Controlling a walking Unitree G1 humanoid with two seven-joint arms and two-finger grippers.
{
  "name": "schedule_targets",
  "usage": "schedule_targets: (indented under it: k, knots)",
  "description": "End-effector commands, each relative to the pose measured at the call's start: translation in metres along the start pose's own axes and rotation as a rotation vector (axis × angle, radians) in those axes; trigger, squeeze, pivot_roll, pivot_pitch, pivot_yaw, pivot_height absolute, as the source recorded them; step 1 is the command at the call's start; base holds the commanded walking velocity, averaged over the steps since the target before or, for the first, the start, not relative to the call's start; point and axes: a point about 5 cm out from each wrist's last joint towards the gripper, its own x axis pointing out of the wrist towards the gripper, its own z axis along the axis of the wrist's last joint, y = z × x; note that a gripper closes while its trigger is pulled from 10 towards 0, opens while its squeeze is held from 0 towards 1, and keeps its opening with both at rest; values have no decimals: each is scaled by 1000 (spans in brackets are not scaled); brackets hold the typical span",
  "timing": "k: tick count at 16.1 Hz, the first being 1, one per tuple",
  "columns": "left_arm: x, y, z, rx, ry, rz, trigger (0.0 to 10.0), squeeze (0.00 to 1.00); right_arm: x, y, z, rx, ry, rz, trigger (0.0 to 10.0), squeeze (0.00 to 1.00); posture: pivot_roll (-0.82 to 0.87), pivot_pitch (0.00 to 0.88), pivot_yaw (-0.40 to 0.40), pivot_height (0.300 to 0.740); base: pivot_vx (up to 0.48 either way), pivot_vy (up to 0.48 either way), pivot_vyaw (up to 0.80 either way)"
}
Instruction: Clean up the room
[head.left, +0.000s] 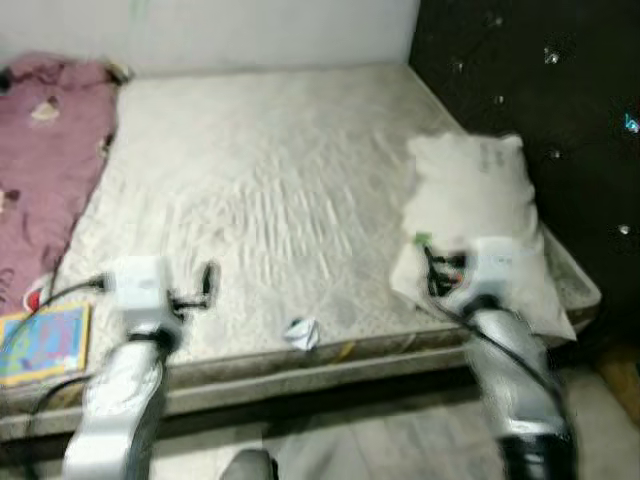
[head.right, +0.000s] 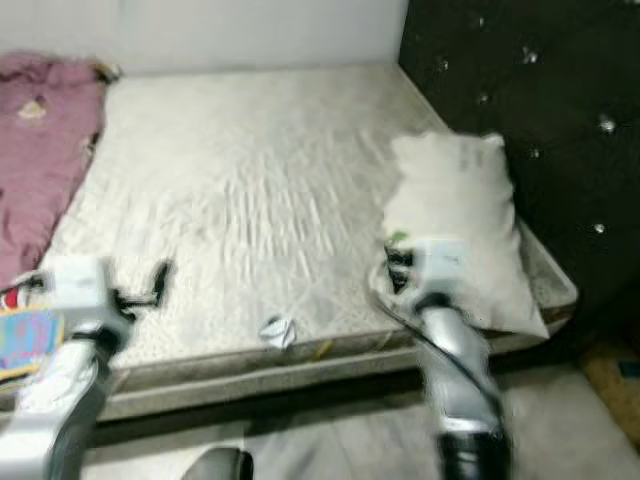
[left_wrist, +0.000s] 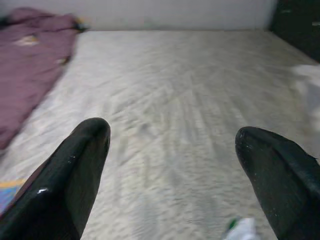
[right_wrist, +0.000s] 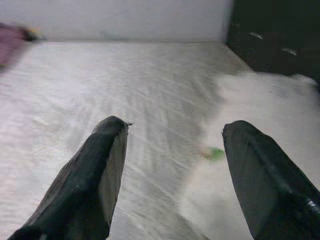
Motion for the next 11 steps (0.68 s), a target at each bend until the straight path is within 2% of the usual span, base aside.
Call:
schedule_targets:
  k: [1,4,5,7,11]
  knots:
    - [-1,-3,3,-15,-11,-6,10000,0,-3,-9,0,-12,2,-28,10000,0,113,36,-32,740,0,0,800]
    - [-3,-3,8,-33,-76,-46,10000,0,-3,-9,0,-10,1,-29,10000,0,111,40,-29,740,0,0,800]
    - [-3,-1,10,-14,-94,-50,10000,0,-3,-9,0,-9,1,-30,10000,0,109,40,-27,740,0,0,800]
    - [-3,1,10,-21,-98,-36,10000,0,-3,-8,0,-4,0,-31,10000,0,108,40,-26,740,0,0,800]
    - [-1,0,9,-5,-94,-52,10000,0,-2,-9,1,16,-11,-39,10000,0,109,39,-25,740,0,0,0]
